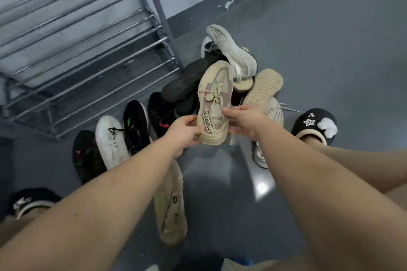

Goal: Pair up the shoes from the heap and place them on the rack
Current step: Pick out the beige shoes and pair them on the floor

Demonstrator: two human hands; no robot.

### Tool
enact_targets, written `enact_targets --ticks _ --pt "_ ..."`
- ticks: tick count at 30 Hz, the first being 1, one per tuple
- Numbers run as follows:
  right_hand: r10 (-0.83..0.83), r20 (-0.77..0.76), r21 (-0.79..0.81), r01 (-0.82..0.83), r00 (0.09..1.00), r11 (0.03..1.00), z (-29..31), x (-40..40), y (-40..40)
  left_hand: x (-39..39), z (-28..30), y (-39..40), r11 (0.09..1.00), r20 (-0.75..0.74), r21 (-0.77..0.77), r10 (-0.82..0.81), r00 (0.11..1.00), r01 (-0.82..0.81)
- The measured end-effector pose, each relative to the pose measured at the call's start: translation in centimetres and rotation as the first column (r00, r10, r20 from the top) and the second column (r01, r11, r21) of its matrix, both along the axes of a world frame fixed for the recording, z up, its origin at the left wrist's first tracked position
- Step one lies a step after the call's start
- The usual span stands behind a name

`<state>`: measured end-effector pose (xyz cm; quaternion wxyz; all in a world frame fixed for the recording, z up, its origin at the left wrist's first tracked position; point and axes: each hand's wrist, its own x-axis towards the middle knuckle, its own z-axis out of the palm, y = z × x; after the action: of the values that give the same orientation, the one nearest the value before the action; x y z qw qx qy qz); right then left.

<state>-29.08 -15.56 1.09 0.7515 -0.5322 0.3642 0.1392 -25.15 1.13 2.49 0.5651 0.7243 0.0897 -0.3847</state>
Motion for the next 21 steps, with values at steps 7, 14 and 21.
enact_targets --ticks 7,14,21 --pt "0.325 -0.016 -0.047 -0.325 0.946 0.945 1.1 -0.1 9.6 -3.4 1.1 11.3 0.987 -0.1 -0.03 0.152 0.983 -0.156" --pt "0.545 -0.089 -0.147 -0.552 0.834 0.821 2.3 -1.3 14.4 -5.5 1.2 18.2 0.99 -0.207 -0.077 0.1 0.973 -0.118" --pt "0.562 -0.171 -0.167 -0.586 0.809 0.793 3.0 -2.5 15.3 -6.4 -0.8 17.8 0.999 -0.134 -0.02 -0.038 0.99 0.036"
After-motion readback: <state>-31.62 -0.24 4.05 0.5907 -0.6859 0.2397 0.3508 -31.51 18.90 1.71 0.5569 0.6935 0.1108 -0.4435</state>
